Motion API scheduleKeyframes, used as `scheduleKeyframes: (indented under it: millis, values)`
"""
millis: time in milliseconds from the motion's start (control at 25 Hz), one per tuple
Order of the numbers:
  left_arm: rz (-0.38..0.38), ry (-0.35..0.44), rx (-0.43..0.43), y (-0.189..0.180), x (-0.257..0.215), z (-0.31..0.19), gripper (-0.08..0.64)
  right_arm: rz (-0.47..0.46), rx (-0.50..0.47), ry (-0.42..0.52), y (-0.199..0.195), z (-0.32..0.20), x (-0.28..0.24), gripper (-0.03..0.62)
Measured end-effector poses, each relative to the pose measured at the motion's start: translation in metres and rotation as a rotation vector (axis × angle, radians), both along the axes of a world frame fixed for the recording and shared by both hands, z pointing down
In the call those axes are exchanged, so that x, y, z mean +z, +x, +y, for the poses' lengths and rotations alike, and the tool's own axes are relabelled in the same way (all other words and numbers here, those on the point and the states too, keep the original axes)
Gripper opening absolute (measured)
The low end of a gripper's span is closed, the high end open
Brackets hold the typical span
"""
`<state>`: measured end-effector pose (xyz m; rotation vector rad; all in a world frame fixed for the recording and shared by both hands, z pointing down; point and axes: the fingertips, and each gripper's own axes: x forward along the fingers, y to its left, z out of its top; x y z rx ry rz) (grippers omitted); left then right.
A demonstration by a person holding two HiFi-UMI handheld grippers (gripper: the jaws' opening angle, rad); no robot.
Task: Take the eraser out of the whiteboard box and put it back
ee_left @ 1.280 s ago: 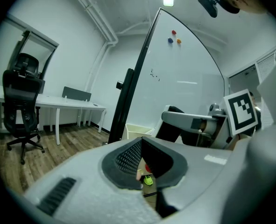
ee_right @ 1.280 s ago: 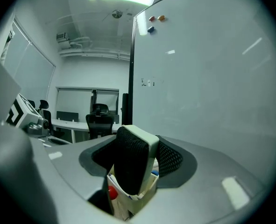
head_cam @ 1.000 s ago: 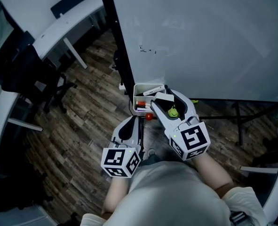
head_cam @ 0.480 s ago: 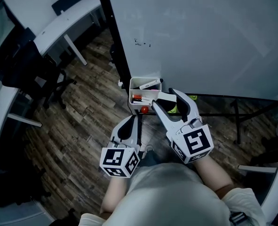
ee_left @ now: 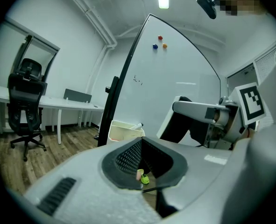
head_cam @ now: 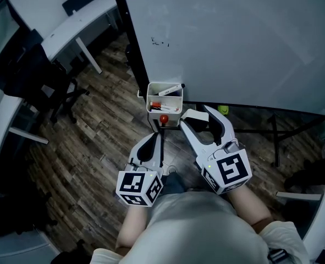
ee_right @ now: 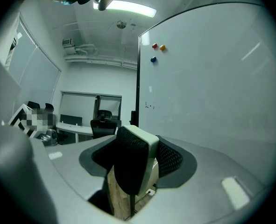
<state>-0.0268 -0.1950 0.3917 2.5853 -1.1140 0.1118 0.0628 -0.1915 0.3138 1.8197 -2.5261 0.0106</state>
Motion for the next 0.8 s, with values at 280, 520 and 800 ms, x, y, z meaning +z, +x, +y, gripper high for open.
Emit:
scheduleKeyframes:
  millis: [280, 520, 800]
  values:
    - [-0.002, 0.012, -0.007, 0.001, -0.001, 0.026, 0.002, -0.001, 0.008, 0.011, 0.005, 0.034, -0.002, 0.249]
    - [0.0, 0.013, -0.021, 0.001, -0.002, 0.048, 0.002, -0.008, 0.013, 0.014, 0.01, 0.061, -0.003, 0.249]
    - [0.0, 0.016, -0.034, -0.001, -0.001, 0.064, 0.002, -0.024, 0.016, 0.013, 0.013, 0.084, -0.002, 0.249]
